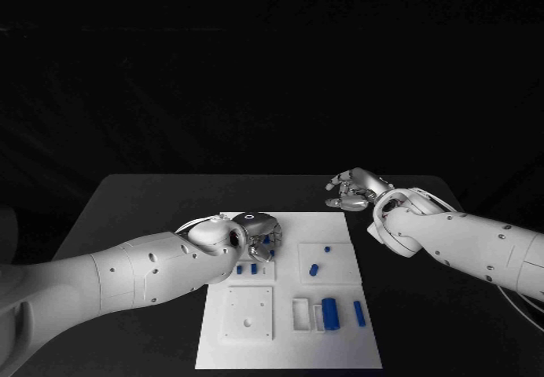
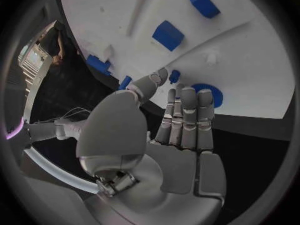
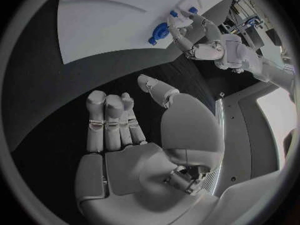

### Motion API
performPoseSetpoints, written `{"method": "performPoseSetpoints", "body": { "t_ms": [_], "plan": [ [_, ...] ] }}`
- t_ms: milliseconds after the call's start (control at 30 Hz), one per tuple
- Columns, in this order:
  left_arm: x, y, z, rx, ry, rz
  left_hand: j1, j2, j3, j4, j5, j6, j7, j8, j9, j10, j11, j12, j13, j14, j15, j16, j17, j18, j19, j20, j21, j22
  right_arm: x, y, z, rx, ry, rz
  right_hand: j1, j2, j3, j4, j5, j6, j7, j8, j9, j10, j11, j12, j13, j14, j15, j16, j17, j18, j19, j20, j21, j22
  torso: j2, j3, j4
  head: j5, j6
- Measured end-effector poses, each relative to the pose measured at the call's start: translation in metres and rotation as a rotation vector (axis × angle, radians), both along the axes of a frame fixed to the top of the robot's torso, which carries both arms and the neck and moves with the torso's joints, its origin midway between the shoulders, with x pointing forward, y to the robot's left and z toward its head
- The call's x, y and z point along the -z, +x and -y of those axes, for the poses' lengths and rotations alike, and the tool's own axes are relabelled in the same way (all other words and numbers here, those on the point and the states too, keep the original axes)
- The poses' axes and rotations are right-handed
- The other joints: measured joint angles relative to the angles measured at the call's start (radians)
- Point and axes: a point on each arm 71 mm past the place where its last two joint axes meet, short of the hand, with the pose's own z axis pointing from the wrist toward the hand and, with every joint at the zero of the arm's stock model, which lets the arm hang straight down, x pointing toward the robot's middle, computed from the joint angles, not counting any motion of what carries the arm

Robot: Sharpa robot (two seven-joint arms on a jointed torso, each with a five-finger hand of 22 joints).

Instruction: Assemble the parts on the task board

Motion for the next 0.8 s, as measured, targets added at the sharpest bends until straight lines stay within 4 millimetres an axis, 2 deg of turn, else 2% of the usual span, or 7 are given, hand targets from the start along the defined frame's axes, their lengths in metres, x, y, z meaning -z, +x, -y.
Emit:
{"method": "performPoseSetpoints", "body": {
  "t_ms": [233,333,433,500,733,800],
  "plan": [
    [0.0043,0.0007,0.0011,0.0,0.011,-0.001,0.025,0.017,0.008,-0.008,0.001,0.012,0.003,0.004,-0.003,0.007,0.005,-0.003,-0.005,0.0,0.0,0.007,-0.001,0.0,0.0,0.0,0.004,0.006,0.0,-0.0001,0.0001,0.0,0.001,-0.001,0.0,0.0,-0.003,0.003,0.0,-0.001,-0.001,0.0,0.0,0.0,0.0,0.0,-0.001,0.0,0.0,0.0,0.0,0.0,0.0,0.0,0.0,0.001,0.0,-0.0003,-0.0001,-0.001,-0.001],
    [0.0047,0.0012,0.0012,-0.001,0.012,-0.001,0.032,0.024,0.008,-0.008,0.001,0.02,0.002,0.004,-0.005,0.016,-0.001,-0.004,-0.008,0.0,0.0,0.011,-0.001,0.0,0.002,0.002,0.005,0.009,0.0001,-0.0001,0.0002,0.0,0.001,-0.002,0.0,0.0,-0.003,0.003,0.0,0.002,0.001,0.0,0.0,0.0,0.0,0.0,-0.001,0.0,0.0,0.0,0.0,0.0,0.0,0.0,0.0,0.001,0.0,-0.0003,-0.0001,-0.002,-0.003],
    [0.0053,0.0014,0.0012,-0.001,0.014,-0.001,0.046,0.04,0.014,-0.014,0.006,0.033,0.008,0.009,-0.009,0.052,-0.008,0.003,-0.009,0.016,-0.009,0.031,0.002,0.0,0.011,-0.004,0.018,0.016,0.0001,-0.0001,0.0002,0.0,0.001,-0.002,-0.004,-0.004,-0.003,0.003,0.0,0.003,0.001,0.0,0.0,0.0,0.0,0.0,-0.001,0.0,0.0,0.0,0.0,0.0,0.0,0.0,0.0,0.001,0.0,-0.0002,-0.0001,-0.003,-0.005],
    [0.0054,0.0016,0.0013,-0.001,0.016,-0.002,0.044,0.051,0.014,-0.014,0.006,0.047,0.003,0.01,-0.011,0.071,-0.013,0.008,-0.007,0.024,-0.016,0.048,0.008,0.0,0.02,-0.006,0.029,0.023,0.0001,-0.0001,0.0002,0.0,0.001,-0.002,-0.004,-0.004,-0.003,0.003,0.0,0.003,0.001,0.0,0.0,0.0,0.0,0.0,-0.001,0.0,0.0,0.0,0.0,0.0,0.0,0.0,0.0,0.001,0.0,0.0,0.0,-0.004,-0.005],
    [0.0056,0.0026,0.0009,-0.001,0.023,-0.006,0.035,0.059,0.014,-0.014,0.005,0.061,-0.004,0.016,-0.013,0.08,-0.018,0.008,-0.006,0.024,-0.016,0.058,0.009,0.0,0.022,-0.008,0.031,0.027,0.0002,0.0,-0.0001,-0.001,0.001,-0.003,-0.008,0.0,-0.003,0.003,0.006,0.004,0.001,0.0,0.0,0.0,0.0,0.0,-0.001,0.0,0.0,0.0,0.0,0.0,0.0,0.0,0.0,0.001,-0.001,0.001,0.0006,-0.004,-0.007],
    [0.0055,0.003,0.0006,-0.001,0.026,-0.009,0.033,0.062,0.014,-0.014,0.005,0.069,-0.004,0.016,-0.015,0.087,-0.022,0.008,-0.007,0.031,-0.023,0.068,0.011,0.001,0.033,-0.009,0.038,0.03,0.0002,0.0,0.0,-0.001,0.001,-0.003,-0.008,0.0,-0.003,0.003,0.006,0.004,0.001,0.0,0.0,0.0,0.0,0.0,-0.001,0.0,0.0,0.0,0.0,0.0,0.0,0.0,0.0,0.001,-0.001,0.0011,0.0006,-0.004,-0.007]
  ]
}}
